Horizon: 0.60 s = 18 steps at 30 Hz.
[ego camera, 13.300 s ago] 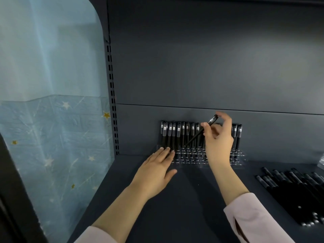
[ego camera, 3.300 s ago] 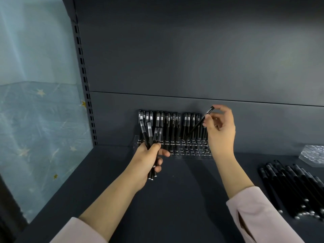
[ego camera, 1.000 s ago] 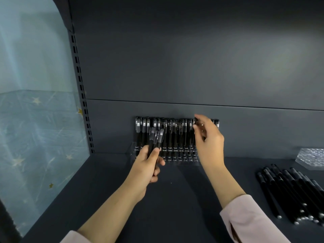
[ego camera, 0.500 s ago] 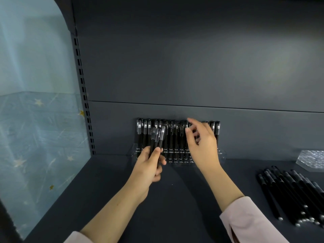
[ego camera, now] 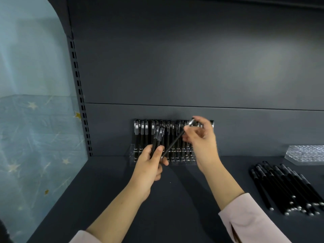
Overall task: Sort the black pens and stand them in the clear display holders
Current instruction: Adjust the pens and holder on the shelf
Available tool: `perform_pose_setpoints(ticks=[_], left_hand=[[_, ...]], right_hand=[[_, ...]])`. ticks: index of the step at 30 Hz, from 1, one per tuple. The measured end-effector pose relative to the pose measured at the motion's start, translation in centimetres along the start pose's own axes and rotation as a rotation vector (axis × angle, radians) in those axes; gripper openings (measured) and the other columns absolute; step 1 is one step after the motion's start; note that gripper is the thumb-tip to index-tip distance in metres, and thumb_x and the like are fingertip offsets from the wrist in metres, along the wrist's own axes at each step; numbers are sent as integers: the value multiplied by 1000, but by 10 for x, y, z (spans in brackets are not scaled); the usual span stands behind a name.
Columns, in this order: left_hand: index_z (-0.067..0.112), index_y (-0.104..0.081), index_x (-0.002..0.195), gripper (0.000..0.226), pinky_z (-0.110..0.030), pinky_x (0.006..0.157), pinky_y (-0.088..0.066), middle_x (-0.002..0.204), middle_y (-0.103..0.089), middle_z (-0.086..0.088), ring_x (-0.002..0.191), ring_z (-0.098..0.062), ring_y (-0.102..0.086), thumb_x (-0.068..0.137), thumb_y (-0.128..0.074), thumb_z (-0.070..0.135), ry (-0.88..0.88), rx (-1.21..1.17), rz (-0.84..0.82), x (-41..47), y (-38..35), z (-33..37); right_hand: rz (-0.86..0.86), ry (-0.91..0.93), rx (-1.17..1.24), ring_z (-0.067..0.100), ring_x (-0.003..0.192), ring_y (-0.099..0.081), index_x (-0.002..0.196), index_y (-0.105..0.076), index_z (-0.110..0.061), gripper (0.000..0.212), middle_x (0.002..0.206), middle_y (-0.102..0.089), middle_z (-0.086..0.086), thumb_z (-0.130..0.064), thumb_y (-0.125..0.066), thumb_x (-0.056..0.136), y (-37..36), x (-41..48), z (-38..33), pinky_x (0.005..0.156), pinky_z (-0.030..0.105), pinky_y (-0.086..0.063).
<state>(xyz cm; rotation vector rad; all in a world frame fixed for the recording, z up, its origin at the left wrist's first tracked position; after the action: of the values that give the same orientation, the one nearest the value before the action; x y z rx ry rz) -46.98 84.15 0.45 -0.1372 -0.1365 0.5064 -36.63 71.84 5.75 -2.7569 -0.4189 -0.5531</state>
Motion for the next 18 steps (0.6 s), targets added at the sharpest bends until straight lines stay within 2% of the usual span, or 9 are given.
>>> perform_pose_setpoints(ticks=[2, 5, 9, 13, 18], left_hand=[[19, -59, 109, 20, -20, 39, -21, 61, -54, 5, 43, -7, -27, 101, -48, 34, 28, 1, 29, 2, 3, -1], [19, -60, 107, 22, -19, 38, -23, 62, -51, 4, 42, -6, -28, 102, -45, 35, 54, -5, 54, 3, 5, -3], [17, -56, 110, 20, -19, 37, -22, 58, -51, 5, 41, -5, -28, 102, -45, 31, 83, -19, 55, 4, 4, -4], [15, -53, 113, 21, -18, 36, -21, 57, -48, 6, 40, -5, -26, 103, -44, 30, 75, -28, 57, 3, 5, -2], [14, -54, 110, 19, -18, 37, -20, 56, -48, 6, 41, -6, -26, 103, -44, 29, 69, -21, 57, 1, 4, -1]], right_hand=[[184, 121, -15, 20, 77, -67, 114, -52, -24, 31, 85, -64, 7, -7, -62, 91, 18, 1, -8, 77, 25, -56], [335, 281, -251, 17, 81, -64, 112, -48, -32, 29, 89, -63, 1, -15, -61, 93, 35, -1, -16, 71, 14, -48], [297, 354, -415, 10, 79, -59, 114, -47, -34, 31, 89, -60, -5, -14, -59, 94, 35, -1, -12, 68, 9, -45], [273, 383, -543, 4, 81, -57, 117, -49, -29, 28, 87, -57, -12, -16, -58, 95, 33, 2, -8, 71, 13, -45], [257, 352, -609, 6, 79, -56, 121, -52, -25, 29, 88, -57, -6, -18, -60, 94, 36, 5, -3, 71, 15, -43]])
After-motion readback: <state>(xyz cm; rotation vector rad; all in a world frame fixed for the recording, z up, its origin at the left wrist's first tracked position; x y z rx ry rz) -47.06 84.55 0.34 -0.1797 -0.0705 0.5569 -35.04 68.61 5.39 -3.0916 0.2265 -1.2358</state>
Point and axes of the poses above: each hand's wrist, its own x-axis towards the middle knuckle, its own y-axis out of the back of the hand, z = x × y, the point moved 4 cm from there along x, towards the middle knuckle
